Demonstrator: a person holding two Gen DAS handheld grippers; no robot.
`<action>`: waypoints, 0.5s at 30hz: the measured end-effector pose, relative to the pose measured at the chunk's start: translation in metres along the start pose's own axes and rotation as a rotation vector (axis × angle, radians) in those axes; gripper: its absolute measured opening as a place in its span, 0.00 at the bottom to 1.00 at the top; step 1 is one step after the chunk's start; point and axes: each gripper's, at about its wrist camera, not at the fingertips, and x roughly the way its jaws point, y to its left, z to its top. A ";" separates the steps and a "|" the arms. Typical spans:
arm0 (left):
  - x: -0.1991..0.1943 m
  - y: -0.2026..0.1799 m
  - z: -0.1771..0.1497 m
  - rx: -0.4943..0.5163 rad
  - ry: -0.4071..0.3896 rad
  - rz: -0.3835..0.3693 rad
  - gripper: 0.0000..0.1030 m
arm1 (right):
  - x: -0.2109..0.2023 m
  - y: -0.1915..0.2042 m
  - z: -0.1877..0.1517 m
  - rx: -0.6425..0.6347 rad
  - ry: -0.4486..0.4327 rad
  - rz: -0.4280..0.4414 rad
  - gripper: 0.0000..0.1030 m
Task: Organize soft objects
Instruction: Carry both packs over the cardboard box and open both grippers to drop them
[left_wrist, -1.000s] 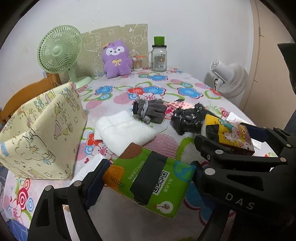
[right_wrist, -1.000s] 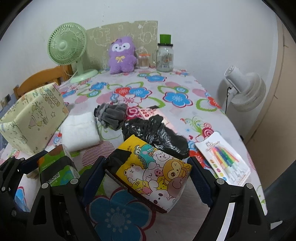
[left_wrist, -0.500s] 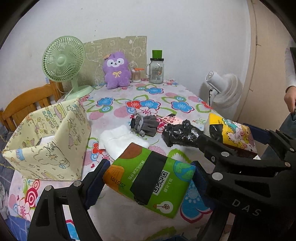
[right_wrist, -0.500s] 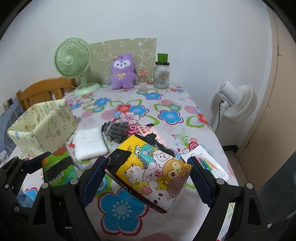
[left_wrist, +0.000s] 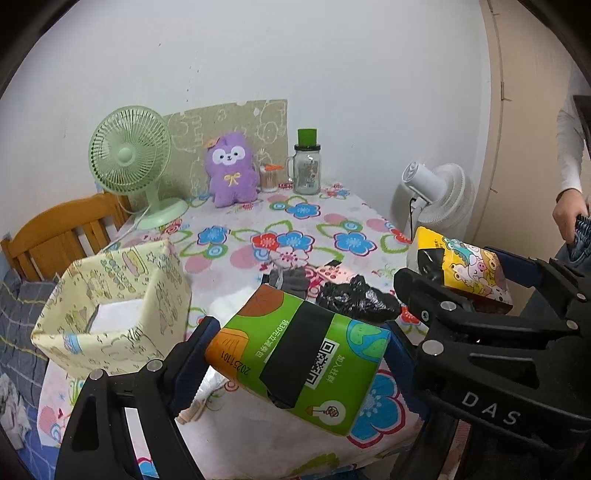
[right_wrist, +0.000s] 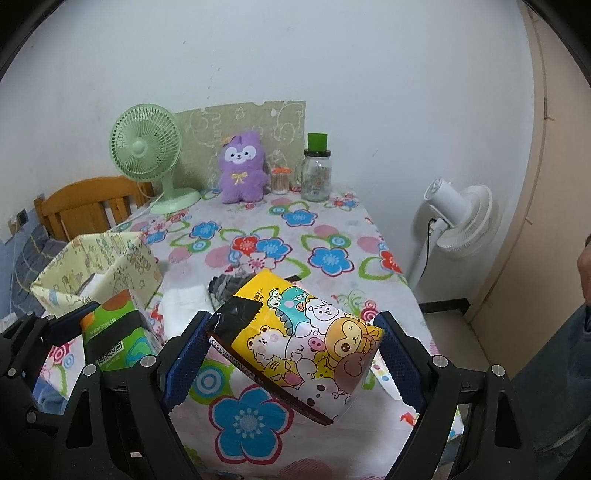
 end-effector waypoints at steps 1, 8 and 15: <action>-0.001 0.000 0.002 0.000 -0.001 -0.002 0.86 | -0.001 0.000 0.002 -0.001 -0.002 -0.003 0.87; -0.004 0.008 0.012 -0.005 -0.003 -0.013 0.86 | -0.005 0.006 0.014 -0.007 -0.013 -0.008 0.87; -0.003 0.026 0.019 -0.027 0.000 0.000 0.86 | 0.001 0.022 0.026 -0.021 -0.011 0.002 0.87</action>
